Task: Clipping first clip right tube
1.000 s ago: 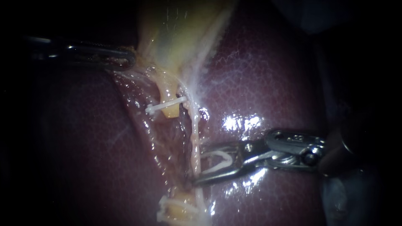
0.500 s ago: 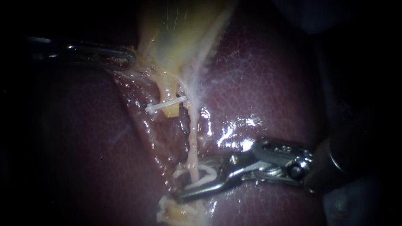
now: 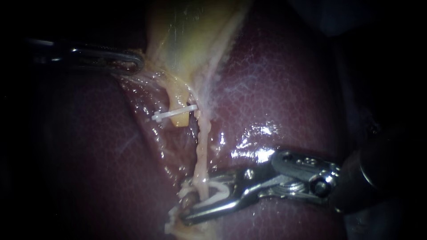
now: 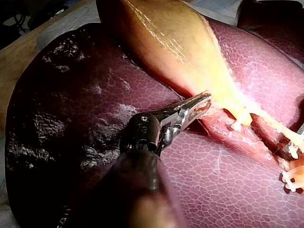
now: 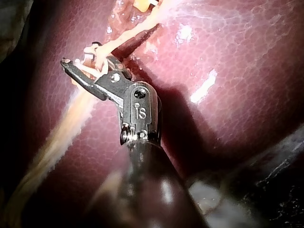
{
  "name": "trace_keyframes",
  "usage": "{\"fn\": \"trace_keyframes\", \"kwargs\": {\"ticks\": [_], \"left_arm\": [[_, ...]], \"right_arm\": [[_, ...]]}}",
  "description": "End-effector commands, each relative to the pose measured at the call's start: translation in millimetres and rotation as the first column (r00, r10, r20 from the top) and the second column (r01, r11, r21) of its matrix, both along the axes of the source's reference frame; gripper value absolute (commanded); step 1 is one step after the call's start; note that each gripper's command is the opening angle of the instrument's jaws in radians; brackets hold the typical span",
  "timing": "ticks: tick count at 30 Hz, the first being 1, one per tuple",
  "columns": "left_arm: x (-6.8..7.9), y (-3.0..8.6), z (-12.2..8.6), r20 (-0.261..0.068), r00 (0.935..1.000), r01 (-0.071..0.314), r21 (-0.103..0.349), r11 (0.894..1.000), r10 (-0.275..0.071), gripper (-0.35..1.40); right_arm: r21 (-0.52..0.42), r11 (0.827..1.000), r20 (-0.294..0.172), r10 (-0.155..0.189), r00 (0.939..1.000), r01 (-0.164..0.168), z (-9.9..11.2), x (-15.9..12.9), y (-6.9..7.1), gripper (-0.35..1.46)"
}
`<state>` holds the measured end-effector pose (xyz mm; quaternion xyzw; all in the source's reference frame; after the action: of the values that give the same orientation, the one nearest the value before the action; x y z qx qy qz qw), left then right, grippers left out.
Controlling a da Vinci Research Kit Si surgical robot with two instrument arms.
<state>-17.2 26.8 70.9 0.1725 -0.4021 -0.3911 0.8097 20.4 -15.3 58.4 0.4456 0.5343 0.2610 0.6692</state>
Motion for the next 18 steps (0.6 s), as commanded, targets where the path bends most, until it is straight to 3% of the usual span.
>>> {"fn": "trace_keyframes", "kwargs": {"ticks": [1,6,11,18], "left_arm": [[0.0,0.0,0.0,0.000,1.0000,0.000,0.000,1.000,0.000,-0.35],[0.0,0.0,0.0,0.000,1.0000,0.000,0.000,1.000,0.000,-0.35],[0.0,0.0,0.0,0.000,1.0000,0.001,0.000,1.000,-0.001,-0.35],[0.0,0.0,0.0,0.000,1.0000,0.001,0.000,1.000,-0.001,-0.35]], "right_arm": [[0.011,1.000,0.004,0.000,1.0000,0.000,0.2,0.0,0.0,0.24],[0.021,1.000,0.005,-0.005,1.0000,0.005,0.5,-0.2,0.0,0.07],[0.027,0.999,-0.005,-0.022,0.9997,0.022,0.5,-0.3,-0.1,-0.35],[0.029,0.999,-0.015,-0.032,0.9994,0.033,0.6,-0.4,0.0,-0.35]]}}
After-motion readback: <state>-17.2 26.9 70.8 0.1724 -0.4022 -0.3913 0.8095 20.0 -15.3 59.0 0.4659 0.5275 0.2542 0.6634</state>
